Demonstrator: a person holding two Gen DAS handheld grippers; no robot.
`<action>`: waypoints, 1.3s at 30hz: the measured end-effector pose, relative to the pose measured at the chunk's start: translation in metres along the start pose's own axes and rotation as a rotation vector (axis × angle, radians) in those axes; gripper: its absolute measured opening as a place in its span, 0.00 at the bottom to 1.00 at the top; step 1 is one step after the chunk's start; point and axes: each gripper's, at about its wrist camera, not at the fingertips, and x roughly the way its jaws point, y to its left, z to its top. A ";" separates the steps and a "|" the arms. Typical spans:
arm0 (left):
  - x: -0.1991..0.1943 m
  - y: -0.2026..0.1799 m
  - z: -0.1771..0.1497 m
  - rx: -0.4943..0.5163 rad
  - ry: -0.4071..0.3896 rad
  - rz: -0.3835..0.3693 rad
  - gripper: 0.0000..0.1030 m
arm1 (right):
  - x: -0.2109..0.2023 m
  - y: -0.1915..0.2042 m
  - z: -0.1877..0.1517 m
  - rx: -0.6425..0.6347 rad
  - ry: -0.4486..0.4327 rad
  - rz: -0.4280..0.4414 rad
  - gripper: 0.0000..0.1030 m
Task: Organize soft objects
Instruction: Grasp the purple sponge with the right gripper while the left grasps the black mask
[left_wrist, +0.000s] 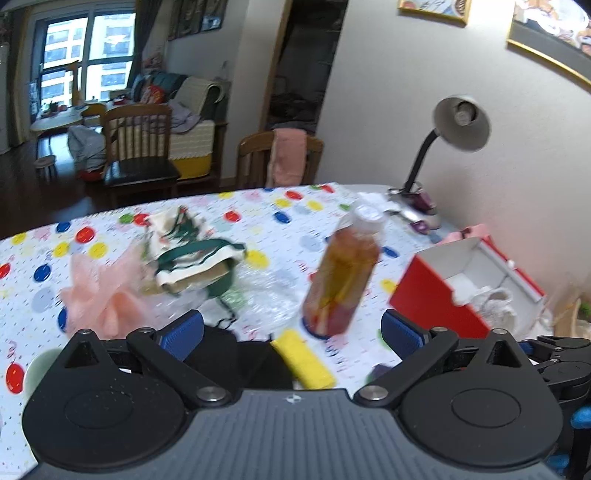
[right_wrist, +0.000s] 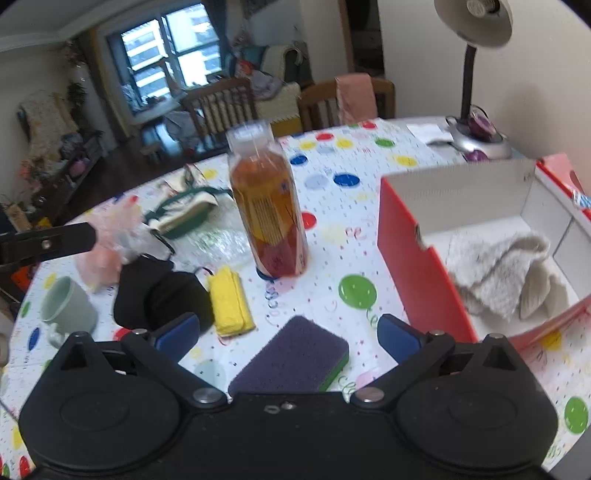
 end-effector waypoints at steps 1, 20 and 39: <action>0.002 0.004 -0.003 -0.003 0.005 0.011 1.00 | 0.006 0.002 -0.001 0.003 0.010 -0.012 1.00; 0.074 0.050 -0.060 -0.004 0.132 0.099 1.00 | 0.087 0.020 -0.030 0.059 0.208 -0.166 1.00; 0.101 0.068 -0.065 -0.056 0.214 0.120 0.52 | 0.099 0.026 -0.036 0.055 0.250 -0.178 0.85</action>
